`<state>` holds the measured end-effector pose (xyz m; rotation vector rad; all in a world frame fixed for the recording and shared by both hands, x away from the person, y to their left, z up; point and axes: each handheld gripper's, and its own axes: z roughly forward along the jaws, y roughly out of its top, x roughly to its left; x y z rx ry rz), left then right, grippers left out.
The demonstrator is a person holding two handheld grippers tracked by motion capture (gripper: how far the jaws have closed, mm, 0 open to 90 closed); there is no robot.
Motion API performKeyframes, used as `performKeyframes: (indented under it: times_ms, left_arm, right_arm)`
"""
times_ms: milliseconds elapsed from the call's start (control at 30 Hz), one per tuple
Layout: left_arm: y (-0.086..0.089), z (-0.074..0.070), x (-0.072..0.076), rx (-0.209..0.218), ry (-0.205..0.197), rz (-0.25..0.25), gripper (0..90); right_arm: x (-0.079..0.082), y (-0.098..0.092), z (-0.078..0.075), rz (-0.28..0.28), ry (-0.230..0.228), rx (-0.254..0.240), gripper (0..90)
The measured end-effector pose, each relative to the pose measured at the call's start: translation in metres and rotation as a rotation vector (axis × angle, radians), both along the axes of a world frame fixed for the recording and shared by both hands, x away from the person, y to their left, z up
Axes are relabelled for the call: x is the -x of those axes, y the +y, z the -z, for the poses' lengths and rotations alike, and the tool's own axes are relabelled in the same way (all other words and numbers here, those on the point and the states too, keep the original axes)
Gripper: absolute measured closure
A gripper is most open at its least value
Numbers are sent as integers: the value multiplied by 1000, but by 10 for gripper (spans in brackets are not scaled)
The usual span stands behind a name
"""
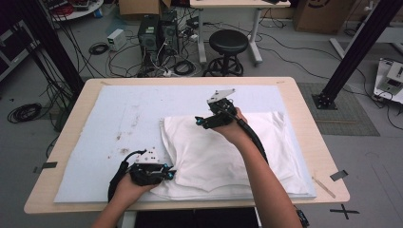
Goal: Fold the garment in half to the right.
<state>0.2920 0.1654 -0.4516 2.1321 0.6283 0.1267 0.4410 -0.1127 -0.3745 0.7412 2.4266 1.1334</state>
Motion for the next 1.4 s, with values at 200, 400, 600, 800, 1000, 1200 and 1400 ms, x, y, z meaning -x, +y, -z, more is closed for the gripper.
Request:
performKeyframes:
  times_ms: [200,400,600,800,1000,1200,1400]
  left_arm:
    - [0,0,0,-1,-1,0,800]
    - [0,0,1,-5,-7,2,800]
    - [-1,0,0,-7,-6,1,800]
    - [-1,0,0,-5,-8,-3,798]
    - [-1,0,0,-3,-3,0,797]
    - [-2,0,0,-7,-9,-4,796]
    - [-2,0,1,-7,-12,-4,796]
  right_arm:
    - [-10,19,6,-27,16,-17,217]
    - [-21,40,19,-46,56,-1,216]
    - [-30,62,26,-69,71,18,211]
    - [-45,85,50,-70,144,30,198]
    - [-58,103,68,-59,176,53,187]
    - [-65,121,72,-57,204,108,179]
    - [-62,119,67,-93,212,99,535]
